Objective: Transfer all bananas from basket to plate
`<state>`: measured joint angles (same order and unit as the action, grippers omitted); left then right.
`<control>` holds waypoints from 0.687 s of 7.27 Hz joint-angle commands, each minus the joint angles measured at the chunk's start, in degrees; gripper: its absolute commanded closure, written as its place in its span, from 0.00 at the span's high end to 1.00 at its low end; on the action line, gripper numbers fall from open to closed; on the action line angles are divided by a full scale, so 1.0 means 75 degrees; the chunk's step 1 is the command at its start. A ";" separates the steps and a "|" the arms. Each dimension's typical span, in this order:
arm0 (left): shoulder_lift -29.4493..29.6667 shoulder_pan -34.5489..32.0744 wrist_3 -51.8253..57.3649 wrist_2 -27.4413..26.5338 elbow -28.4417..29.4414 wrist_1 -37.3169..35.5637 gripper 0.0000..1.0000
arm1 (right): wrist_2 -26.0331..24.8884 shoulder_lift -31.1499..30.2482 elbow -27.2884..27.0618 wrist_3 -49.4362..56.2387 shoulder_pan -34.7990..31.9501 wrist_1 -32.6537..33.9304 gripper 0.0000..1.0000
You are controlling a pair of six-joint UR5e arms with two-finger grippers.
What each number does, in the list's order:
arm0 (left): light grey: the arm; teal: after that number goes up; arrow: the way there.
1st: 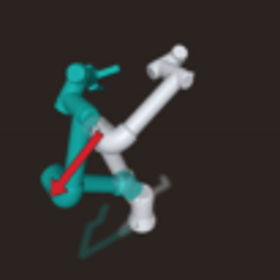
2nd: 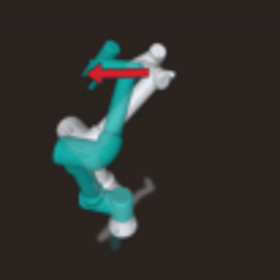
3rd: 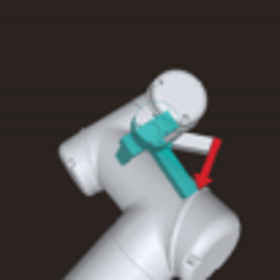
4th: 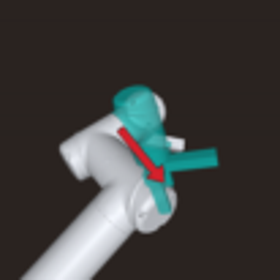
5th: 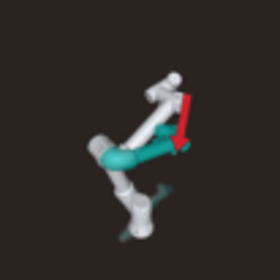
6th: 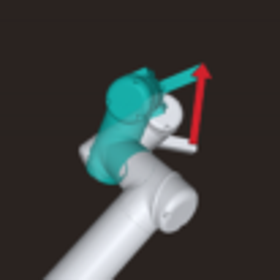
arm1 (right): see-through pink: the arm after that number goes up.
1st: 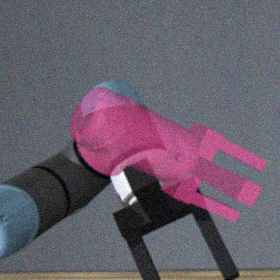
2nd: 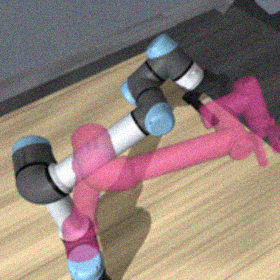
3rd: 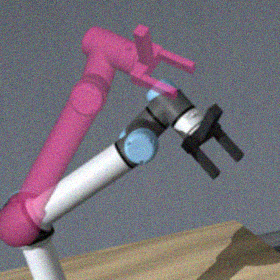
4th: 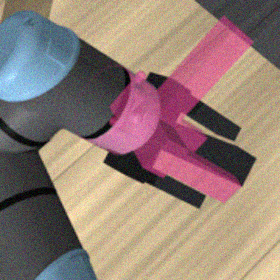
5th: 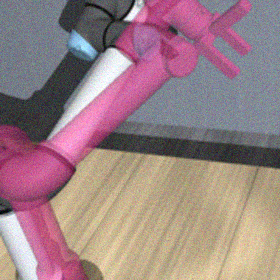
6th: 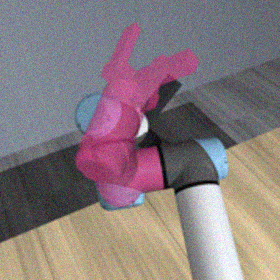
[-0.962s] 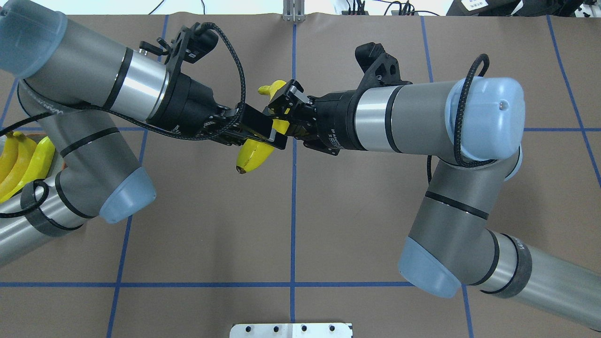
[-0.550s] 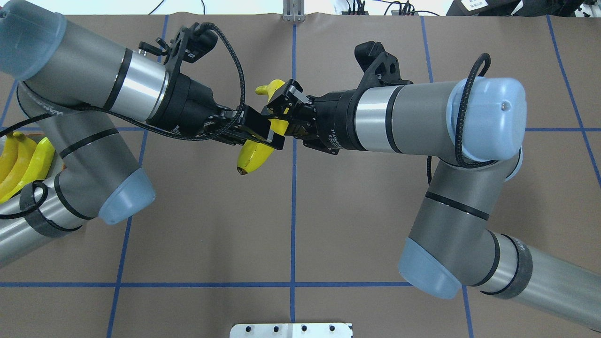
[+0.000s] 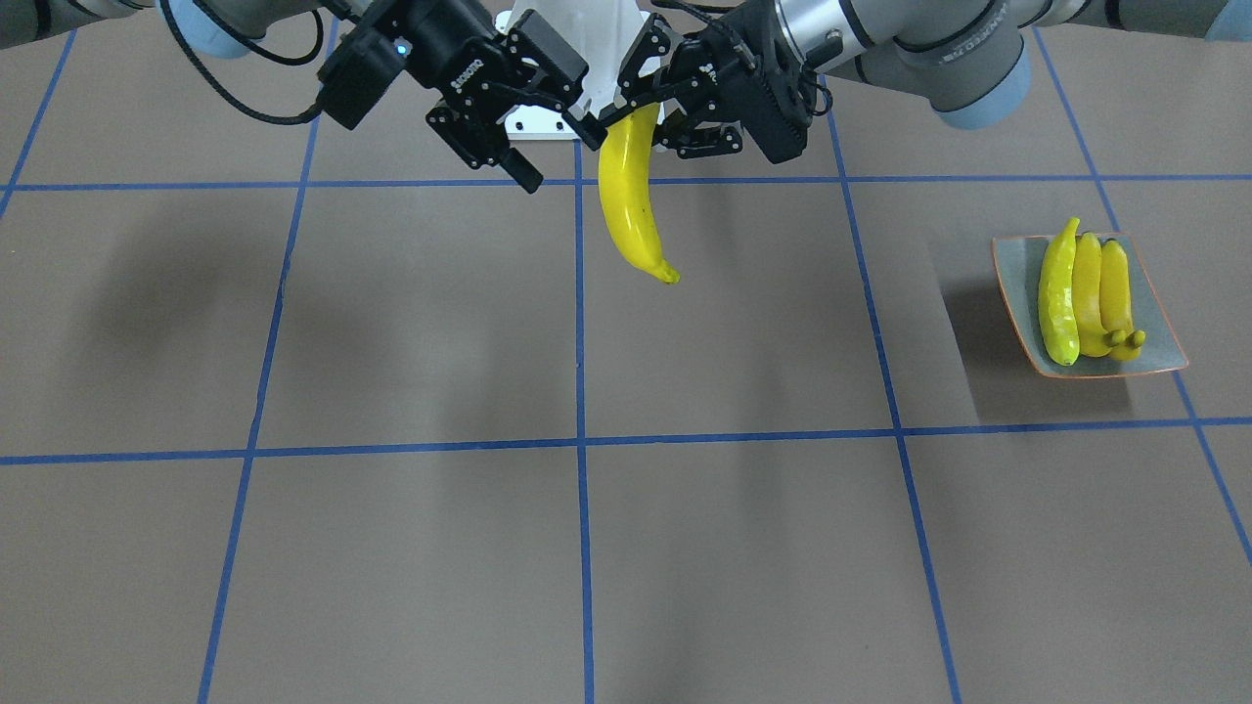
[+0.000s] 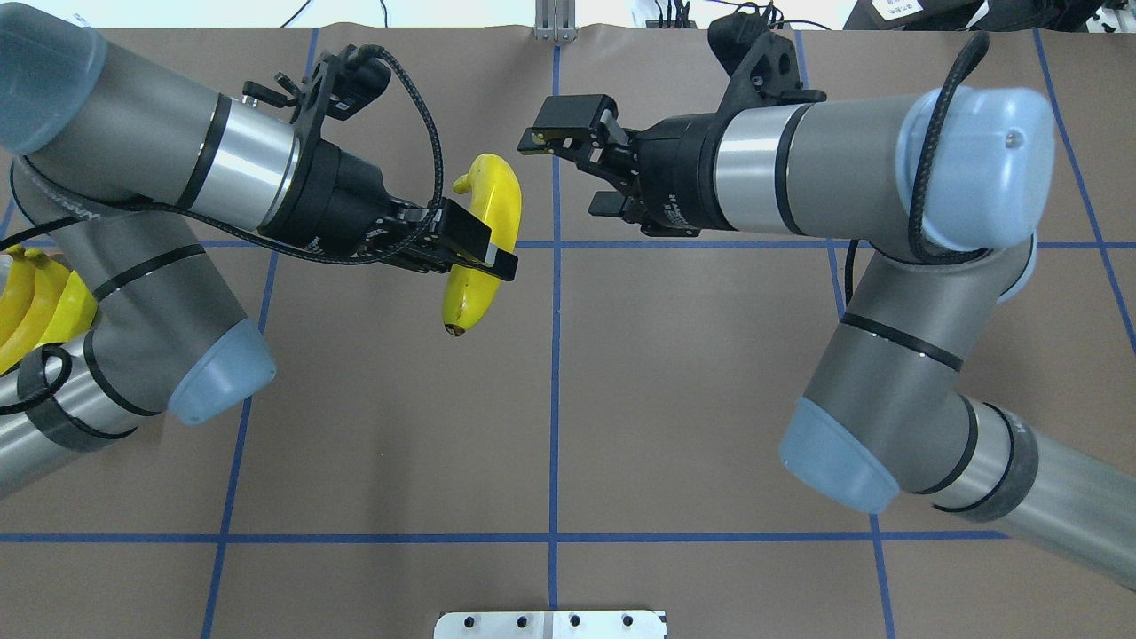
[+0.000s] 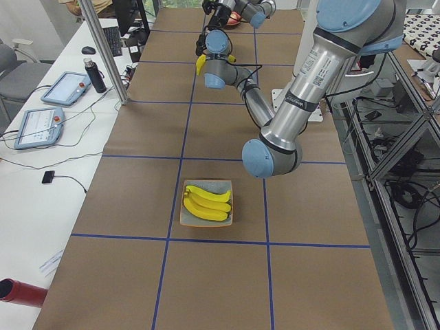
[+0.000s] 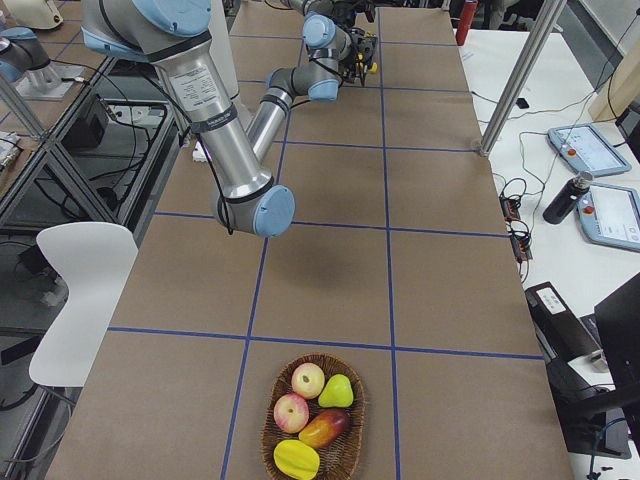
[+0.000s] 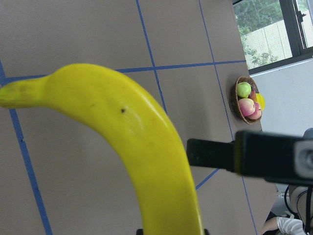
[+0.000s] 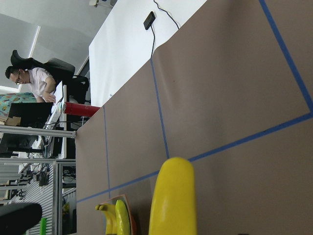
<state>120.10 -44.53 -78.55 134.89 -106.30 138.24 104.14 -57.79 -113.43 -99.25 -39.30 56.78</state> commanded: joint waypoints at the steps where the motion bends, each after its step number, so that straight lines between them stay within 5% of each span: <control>1: -0.1276 -0.0795 0.0055 -0.0009 -0.0439 -0.0011 0.00 | 0.0854 -0.0425 -0.0040 0.0771 -0.1131 0.1305 1.00; 3: -0.2610 -0.1278 0.1544 -0.0032 -0.0464 -0.0022 0.00 | 0.0915 -0.1138 -0.0051 0.2385 -0.1637 0.2223 1.00; 5: -0.3797 -0.1480 0.3062 -0.0044 -0.0475 -0.0057 0.00 | 0.1310 -0.2284 -0.0110 0.4293 -0.2233 0.2250 1.00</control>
<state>96.86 -54.83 -61.80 134.64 -109.77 137.94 111.83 -69.69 -113.96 -75.92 -53.15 73.05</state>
